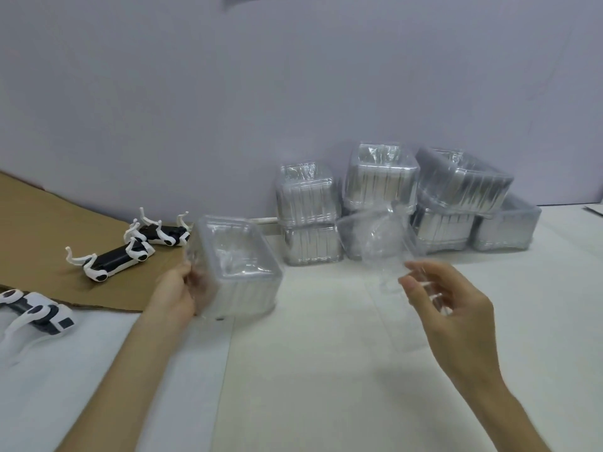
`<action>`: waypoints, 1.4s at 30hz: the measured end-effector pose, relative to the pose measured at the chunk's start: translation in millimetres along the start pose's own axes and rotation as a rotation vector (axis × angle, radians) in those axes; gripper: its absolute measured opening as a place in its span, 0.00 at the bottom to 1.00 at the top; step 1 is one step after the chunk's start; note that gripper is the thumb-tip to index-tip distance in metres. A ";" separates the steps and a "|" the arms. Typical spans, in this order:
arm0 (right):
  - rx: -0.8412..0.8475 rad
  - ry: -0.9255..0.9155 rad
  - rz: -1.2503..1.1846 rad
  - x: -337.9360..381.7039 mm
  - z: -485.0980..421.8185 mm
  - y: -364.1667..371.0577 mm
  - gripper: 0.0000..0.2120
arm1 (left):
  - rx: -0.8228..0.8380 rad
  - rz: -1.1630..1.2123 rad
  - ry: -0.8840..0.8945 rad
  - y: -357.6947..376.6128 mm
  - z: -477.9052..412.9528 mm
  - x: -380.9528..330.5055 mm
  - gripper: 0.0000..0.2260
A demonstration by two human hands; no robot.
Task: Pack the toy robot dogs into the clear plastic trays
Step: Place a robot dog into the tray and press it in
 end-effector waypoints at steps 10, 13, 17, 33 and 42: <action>0.303 -0.068 0.437 -2.2 28.9 45.1 0.09 | -0.160 -0.652 0.244 29.3 -65.5 2.5 0.14; 0.446 -0.114 0.615 -1.0 39.1 64.9 0.14 | -0.091 -0.674 0.240 27.2 -67.9 6.9 0.14; 0.558 -0.127 0.694 -2.1 49.9 82.7 0.15 | -0.073 -1.068 0.529 8.1 -68.4 -35.8 0.12; 0.615 -0.126 0.728 -1.4 50.8 98.7 0.15 | -0.312 -1.190 0.915 -19.7 -62.1 -105.9 0.09; 0.586 -0.184 0.779 1.3 60.8 91.2 0.19 | 0.077 -0.444 0.729 11.4 81.1 -94.7 0.11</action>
Point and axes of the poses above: each hand's wrist, its own z-axis away from the middle knuckle, its own y-axis out of the palm, x = y × z, the point moved 7 cm from there along -z, towards the middle knuckle, and after that the axes turned 7 degrees about y, right-handed, at the moved point
